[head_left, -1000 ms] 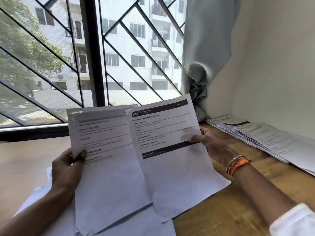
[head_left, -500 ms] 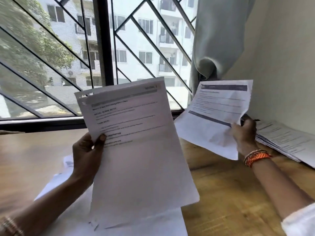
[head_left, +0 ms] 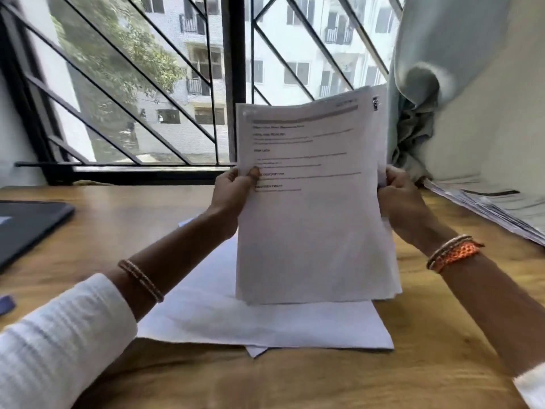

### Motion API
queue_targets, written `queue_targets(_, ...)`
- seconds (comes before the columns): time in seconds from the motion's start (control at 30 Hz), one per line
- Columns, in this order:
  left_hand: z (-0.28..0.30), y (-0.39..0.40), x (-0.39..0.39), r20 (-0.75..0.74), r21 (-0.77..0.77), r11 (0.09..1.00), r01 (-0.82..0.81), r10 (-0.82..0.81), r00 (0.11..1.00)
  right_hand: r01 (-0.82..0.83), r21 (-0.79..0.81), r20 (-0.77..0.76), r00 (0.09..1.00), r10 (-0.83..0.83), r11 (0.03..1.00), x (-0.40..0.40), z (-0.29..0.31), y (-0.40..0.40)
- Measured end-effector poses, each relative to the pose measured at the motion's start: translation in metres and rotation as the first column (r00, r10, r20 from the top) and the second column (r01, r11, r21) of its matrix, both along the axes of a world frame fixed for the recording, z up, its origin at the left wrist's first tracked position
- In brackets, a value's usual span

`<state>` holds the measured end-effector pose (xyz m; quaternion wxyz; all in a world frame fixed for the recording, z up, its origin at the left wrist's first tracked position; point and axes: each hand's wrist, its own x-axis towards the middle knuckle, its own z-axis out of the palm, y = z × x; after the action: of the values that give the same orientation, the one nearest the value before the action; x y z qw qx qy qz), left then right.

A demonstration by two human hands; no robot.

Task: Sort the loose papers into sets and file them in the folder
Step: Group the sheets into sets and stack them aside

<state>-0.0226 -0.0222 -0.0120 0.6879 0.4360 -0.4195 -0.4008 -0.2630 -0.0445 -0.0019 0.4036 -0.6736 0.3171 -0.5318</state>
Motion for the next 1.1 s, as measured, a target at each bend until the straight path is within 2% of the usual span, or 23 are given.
queue_targets(0.1,0.018,0.009,0.013,0.095,-0.065,0.996,0.054,-0.048,0.994,-0.149,0.155,0.166,0.978,0.123,0.977,0.020,0.014,0.007)
queue_targets(0.17,0.037,0.016,0.022,0.198,-0.186,0.982,-0.022,0.059,0.978,-0.266,0.173,0.235,0.946,0.222,0.948,0.036,0.031,0.003)
queue_targets(0.2,0.045,0.020,0.034,0.220,-0.250,0.964,-0.095,0.152,0.964,-0.265,0.199,0.258,0.943,0.211,0.943,0.044,0.039,-0.003)
queue_targets(0.23,0.054,0.022,0.050,0.241,-0.306,0.937,-0.170,0.249,0.938,-0.209,0.222,0.216,0.963,0.161,0.952,0.048,0.042,-0.012)
queue_targets(0.27,0.060,0.022,0.069,0.251,-0.340,0.904,-0.261,0.355,0.901,-0.142,0.228,0.104,0.987,0.121,0.963,0.051,0.042,-0.018)
queue_targets(0.3,0.065,0.021,0.091,0.276,-0.343,0.867,-0.361,0.461,0.844,-0.076,0.185,-0.052,0.995,0.087,0.980,0.050,0.037,-0.023)
queue_targets(0.33,0.069,0.026,0.106,0.297,-0.310,0.830,-0.464,0.548,0.782,-0.070,0.141,-0.244,0.964,0.103,0.988,0.049,0.030,-0.023)
queue_targets(0.37,0.068,0.030,0.123,0.320,-0.253,0.800,-0.544,0.600,0.733,-0.093,0.107,-0.452,0.882,0.132,0.990,0.049,0.020,-0.018)
queue_targets(0.43,0.057,0.038,0.146,0.337,-0.169,0.760,-0.628,0.643,0.687,-0.195,0.121,-0.762,0.610,0.217,0.973,0.058,-0.003,0.002)
queue_targets(0.47,0.045,0.037,0.161,0.347,-0.129,0.744,-0.655,0.653,0.674,-0.250,0.117,-0.845,0.483,0.228,0.961,0.067,-0.015,0.014)
queue_targets(0.5,0.032,0.032,0.174,0.361,-0.095,0.746,-0.659,0.643,0.676,-0.291,0.066,-0.900,0.396,0.183,0.954,0.076,-0.025,0.016)
queue_targets(0.57,0.014,0.039,0.179,0.359,-0.012,0.760,-0.650,0.610,0.706,-0.352,-0.041,-0.953,0.296,0.070,0.935,0.097,-0.033,0.021)
queue_targets(0.73,-0.015,0.047,0.180,0.232,0.110,0.791,-0.602,0.569,0.789,-0.196,0.025,-0.991,0.126,0.051,0.980,0.120,-0.024,-0.015)
queue_targets(0.8,-0.022,0.046,0.176,0.250,0.121,0.789,-0.602,0.563,0.788,-0.179,0.031,-0.994,0.094,0.049,0.983,0.125,-0.022,-0.026)
queue_targets(0.9,-0.027,0.042,0.171,0.288,0.115,0.798,-0.592,0.544,0.789,-0.171,0.032,-0.994,0.097,0.049,0.985,0.127,-0.013,-0.033)
queue_targets(0.97,-0.026,0.040,0.173,0.316,0.104,0.793,-0.600,0.546,0.776,-0.061,-0.086,-0.983,0.170,-0.075,0.994,0.116,0.002,-0.034)
queue_targets(1.0,-0.028,0.040,0.174,0.322,0.114,0.797,-0.593,0.535,0.781,0.039,-0.237,-0.944,0.229,-0.239,0.971,0.106,0.012,-0.034)
queue_targets(1.03,-0.027,0.039,0.174,0.323,0.116,0.803,-0.585,0.527,0.786,0.159,-0.436,-0.843,0.271,-0.464,0.886,0.096,0.025,-0.033)
queue_targets(1.07,-0.027,0.040,0.172,0.320,0.122,0.810,-0.574,0.515,0.795,0.273,-0.605,-0.686,0.298,-0.664,0.748,0.087,0.038,-0.027)
queue_targets(1.1,-0.026,0.038,0.170,0.312,0.116,0.819,-0.563,0.508,0.803,0.342,-0.721,-0.509,0.329,-0.796,0.602,0.081,0.051,-0.020)
